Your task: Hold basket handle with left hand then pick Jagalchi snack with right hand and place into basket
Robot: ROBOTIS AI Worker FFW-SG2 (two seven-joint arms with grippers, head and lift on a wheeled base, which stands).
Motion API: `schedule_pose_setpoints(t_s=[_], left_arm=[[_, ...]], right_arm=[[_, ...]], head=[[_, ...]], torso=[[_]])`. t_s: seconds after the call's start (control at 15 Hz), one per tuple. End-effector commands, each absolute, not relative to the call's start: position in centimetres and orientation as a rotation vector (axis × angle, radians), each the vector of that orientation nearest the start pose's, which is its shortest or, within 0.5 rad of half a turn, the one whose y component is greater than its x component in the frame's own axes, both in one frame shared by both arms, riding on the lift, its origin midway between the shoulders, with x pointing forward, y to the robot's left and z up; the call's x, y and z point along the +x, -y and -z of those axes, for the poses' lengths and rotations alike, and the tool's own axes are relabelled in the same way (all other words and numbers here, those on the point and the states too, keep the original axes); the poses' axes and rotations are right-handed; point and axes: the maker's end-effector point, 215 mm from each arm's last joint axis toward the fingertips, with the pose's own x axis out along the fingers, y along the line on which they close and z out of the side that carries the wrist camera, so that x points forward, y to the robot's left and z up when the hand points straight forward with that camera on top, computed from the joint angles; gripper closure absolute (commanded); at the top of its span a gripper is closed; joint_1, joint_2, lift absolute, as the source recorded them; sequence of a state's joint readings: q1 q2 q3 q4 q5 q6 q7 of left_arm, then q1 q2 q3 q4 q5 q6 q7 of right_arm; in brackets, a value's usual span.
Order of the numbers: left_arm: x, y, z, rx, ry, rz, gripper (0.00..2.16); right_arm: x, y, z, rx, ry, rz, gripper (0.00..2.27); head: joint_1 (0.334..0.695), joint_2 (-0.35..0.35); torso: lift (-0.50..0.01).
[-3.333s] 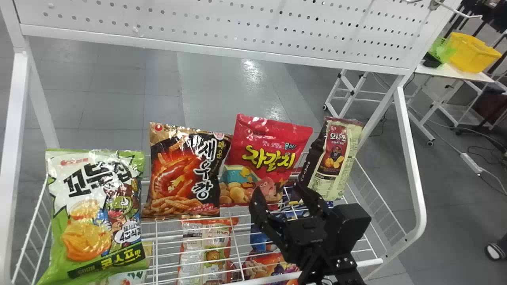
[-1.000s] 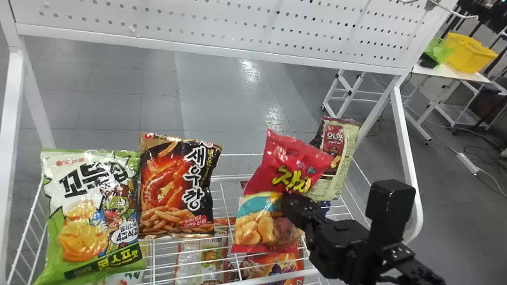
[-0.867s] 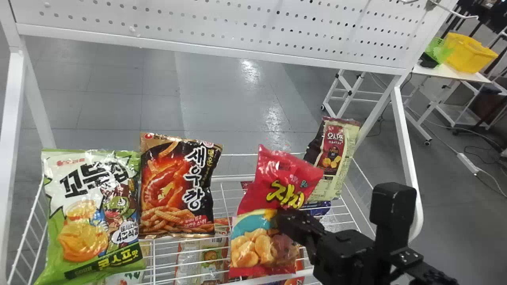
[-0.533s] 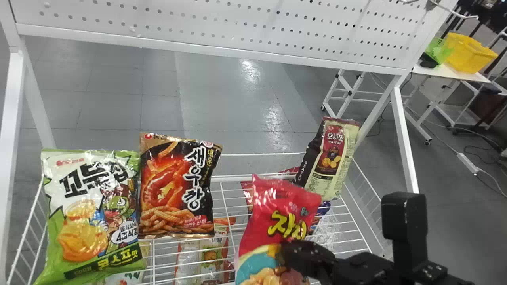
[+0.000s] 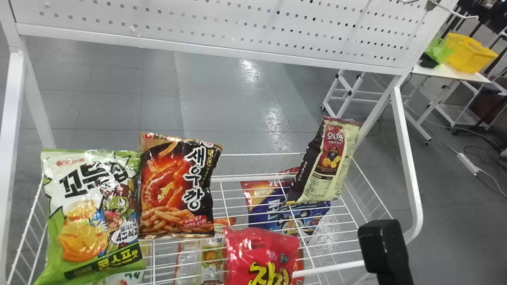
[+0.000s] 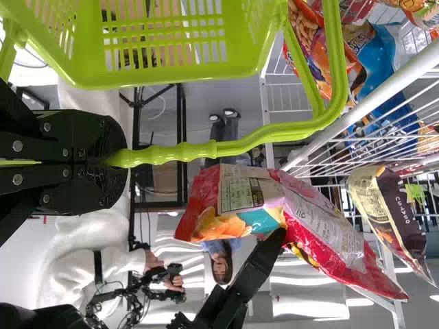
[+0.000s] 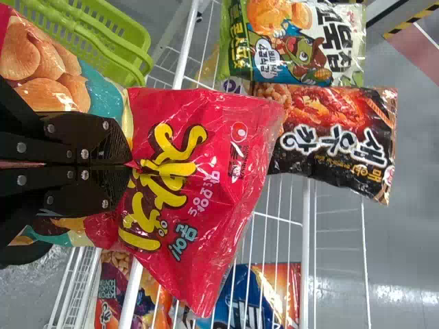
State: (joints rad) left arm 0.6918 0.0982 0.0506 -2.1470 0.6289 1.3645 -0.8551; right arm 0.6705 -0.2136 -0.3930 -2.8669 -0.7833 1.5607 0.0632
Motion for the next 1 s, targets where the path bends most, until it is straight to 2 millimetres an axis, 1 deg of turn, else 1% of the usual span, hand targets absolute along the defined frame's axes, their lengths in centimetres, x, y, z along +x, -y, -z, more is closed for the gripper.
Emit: schedule_pose_setpoints(t_s=[0.0,0.13,0.2,0.33,0.4,0.67,0.93], left_arm=[[11.9,-0.8,44.4,-1.064,-1.185,1.019,1.44],[11.8,-0.8,44.3,-1.064,-1.185,1.019,1.43],[11.8,-0.8,44.3,-1.064,-1.185,1.019,1.44],[11.8,-0.8,44.2,-1.065,-1.185,1.02,1.44],[11.8,-0.8,44.3,-1.065,-1.186,1.018,1.44],[11.8,-0.9,44.4,-1.066,-1.186,1.016,1.43],[12.0,-1.0,44.4,-1.066,-1.181,1.014,1.43]], right_arm=[[22.7,16.8,36.4,0.112,-0.952,-0.469,2.12],[22.3,16.3,36.7,0.107,-0.964,-0.487,2.12],[22.2,16.4,36.9,0.097,-0.968,-0.486,2.12],[21.9,16.4,37.8,0.087,-0.993,-0.49,2.12],[21.4,16.2,38.8,0.085,-1.022,-0.498,2.12],[18.0,15.1,43.6,0.064,-1.163,-0.541,2.12],[15.5,13.8,46.7,0.025,-1.25,-0.567,2.12]], head=[[0.695,-0.35],[0.695,-0.35],[0.695,-0.35],[0.695,-0.35],[0.695,-0.35],[0.695,-0.35],[0.695,-0.35]], torso=[[-0.01],[-0.01],[-0.01],[-0.01],[-0.01],[-0.01],[-0.01]])
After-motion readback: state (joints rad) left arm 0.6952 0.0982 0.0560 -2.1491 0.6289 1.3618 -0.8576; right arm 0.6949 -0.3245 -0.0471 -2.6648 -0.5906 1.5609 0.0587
